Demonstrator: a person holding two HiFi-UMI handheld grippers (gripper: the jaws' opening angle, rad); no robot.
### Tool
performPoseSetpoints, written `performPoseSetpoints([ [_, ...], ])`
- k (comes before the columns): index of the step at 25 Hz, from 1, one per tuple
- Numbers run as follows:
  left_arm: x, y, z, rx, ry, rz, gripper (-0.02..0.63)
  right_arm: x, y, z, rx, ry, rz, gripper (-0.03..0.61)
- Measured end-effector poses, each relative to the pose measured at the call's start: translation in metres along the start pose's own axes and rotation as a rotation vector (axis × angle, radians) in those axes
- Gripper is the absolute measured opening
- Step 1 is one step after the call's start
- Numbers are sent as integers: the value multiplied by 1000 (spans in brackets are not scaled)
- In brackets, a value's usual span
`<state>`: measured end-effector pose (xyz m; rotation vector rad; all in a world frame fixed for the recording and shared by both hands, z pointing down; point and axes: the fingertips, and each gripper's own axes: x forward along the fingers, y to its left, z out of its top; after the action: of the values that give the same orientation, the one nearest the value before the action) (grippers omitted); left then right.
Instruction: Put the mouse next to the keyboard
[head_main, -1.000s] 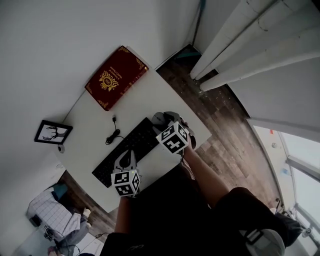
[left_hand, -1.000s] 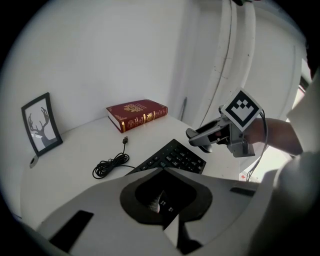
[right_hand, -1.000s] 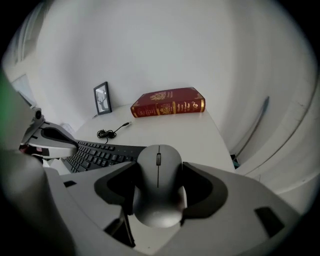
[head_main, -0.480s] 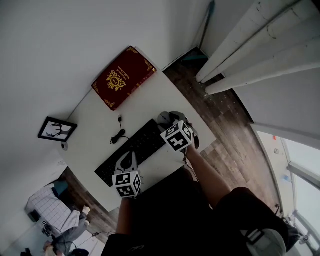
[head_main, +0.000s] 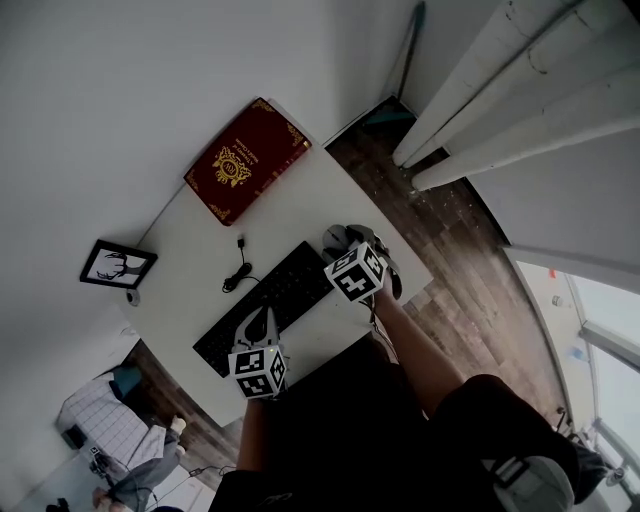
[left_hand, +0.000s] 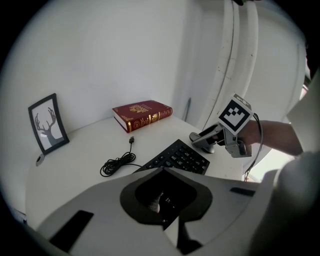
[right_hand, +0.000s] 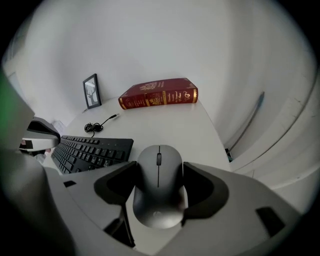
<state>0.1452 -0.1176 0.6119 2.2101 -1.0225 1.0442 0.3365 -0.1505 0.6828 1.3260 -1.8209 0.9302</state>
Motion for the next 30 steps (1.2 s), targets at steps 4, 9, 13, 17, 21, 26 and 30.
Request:
performPoseSetpoints([
  [4,-2,-1,-2,-4,-2,5,2,0,-1,-1,3,-23,-8,299],
  [9,-14,2,-7,-8,-12,20,2,-4,1,6,12,-87,-10,299],
  [13,-26,11,-12,-40,-37,52,2,-11,-4,16,7,-141,-63,299],
  [17,-45,20,-19,-91,-86,90,3,-26,2,31,-35,-222,-134,296],
  [21,-69,23,-27,-129,-141,117,2,-45,18,50,-115,-311,-185,175],
  [26,-89,20,-48,-191,-191,114,3,-79,56,68,-177,-451,-212,26],
  [30,-104,-1,-59,-191,-239,92,2,-103,101,47,-249,-494,-151,21],
])
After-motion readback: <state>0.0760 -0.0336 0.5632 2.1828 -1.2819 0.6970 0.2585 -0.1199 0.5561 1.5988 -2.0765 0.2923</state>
